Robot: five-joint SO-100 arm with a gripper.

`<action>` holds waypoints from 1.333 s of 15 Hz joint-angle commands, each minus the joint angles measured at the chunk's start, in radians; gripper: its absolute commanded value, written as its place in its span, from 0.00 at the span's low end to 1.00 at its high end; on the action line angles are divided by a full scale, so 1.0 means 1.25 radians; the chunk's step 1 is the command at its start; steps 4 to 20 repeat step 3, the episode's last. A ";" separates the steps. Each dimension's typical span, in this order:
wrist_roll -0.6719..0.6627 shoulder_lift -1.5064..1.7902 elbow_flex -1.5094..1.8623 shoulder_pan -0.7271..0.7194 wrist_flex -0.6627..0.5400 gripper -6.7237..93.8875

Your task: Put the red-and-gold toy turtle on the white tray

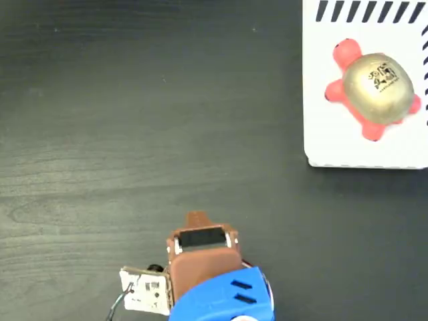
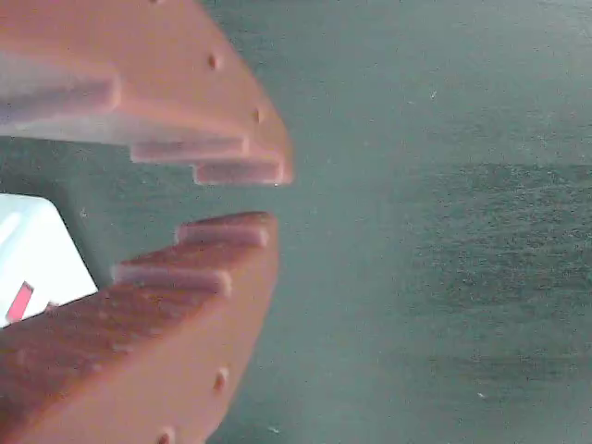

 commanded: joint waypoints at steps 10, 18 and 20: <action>0.015 0.000 -0.002 -0.013 0.013 0.07; 0.015 0.000 -0.002 -0.013 0.013 0.07; 0.015 0.000 -0.002 -0.013 0.013 0.07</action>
